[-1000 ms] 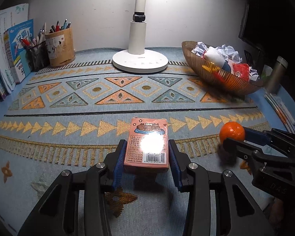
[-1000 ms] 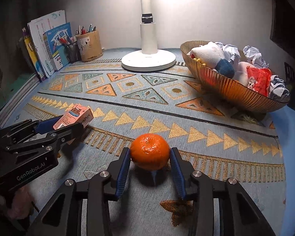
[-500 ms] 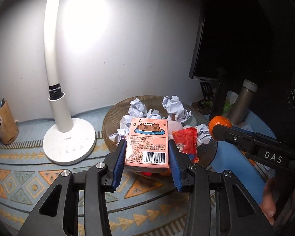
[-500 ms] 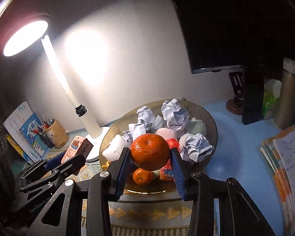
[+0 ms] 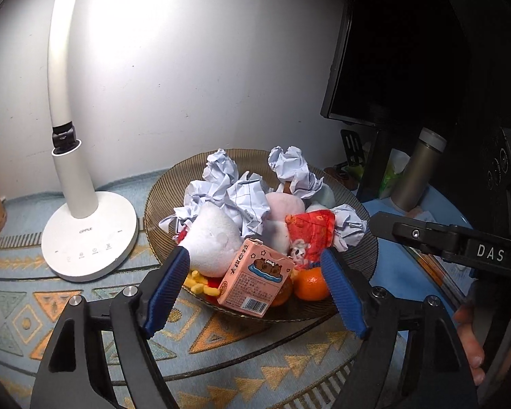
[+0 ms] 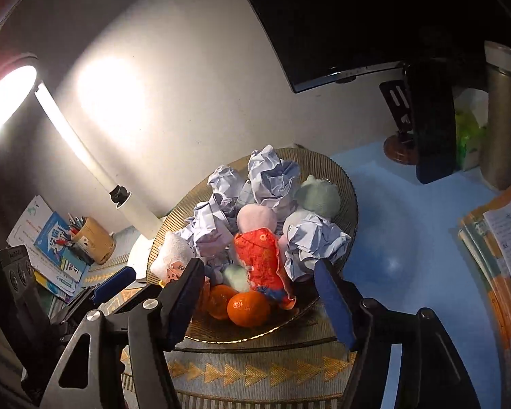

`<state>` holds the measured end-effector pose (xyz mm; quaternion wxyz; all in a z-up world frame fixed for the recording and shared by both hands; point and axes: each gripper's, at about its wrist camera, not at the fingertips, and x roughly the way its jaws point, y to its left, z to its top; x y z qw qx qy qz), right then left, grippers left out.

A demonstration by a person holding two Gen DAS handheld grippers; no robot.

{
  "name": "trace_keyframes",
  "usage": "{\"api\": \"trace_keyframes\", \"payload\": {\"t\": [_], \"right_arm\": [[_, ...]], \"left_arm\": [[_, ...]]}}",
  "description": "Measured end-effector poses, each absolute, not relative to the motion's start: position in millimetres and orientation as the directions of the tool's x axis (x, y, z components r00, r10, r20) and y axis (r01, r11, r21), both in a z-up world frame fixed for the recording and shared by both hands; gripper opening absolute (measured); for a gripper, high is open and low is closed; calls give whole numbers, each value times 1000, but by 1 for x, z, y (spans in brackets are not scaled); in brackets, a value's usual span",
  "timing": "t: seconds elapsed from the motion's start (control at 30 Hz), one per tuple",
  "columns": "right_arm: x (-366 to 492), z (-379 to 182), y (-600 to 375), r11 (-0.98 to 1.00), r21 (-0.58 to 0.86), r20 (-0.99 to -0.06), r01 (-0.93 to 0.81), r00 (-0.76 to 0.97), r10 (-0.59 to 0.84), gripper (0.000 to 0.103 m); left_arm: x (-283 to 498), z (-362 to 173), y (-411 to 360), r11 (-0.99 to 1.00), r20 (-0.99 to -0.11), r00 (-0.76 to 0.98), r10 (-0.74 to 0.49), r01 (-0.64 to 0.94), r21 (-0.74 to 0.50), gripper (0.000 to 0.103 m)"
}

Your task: Organize objects

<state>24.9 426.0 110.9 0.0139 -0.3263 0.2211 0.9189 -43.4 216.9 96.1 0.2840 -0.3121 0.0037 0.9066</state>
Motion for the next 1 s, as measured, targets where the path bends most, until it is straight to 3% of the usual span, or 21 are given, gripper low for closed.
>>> {"api": "trace_keyframes", "payload": {"t": [0.33,0.43,0.67,0.87,1.0], "right_arm": [[60,123,337,-949,312,-616,-46,-770,-165,65],[63,121,296,-956,295,-633,-4,-750,-192,65],[57,94,213,-988,148,-680,32,-722,-125,65],[43,64,191,-999,27,-697,25,-717,-37,65],[39,51,193,-1000,25,-701,18,-713,-30,65]], "left_arm": [[24,111,114,-886,-518,-721,461,-409,-219,78],[46,112,75,-921,-505,-770,390,-338,-197,78],[50,68,17,-983,-589,-787,183,-158,-94,78],[33,33,2,-988,-644,-750,150,-101,-113,78],[26,24,1,-982,-687,-701,189,-118,-149,78]]}}
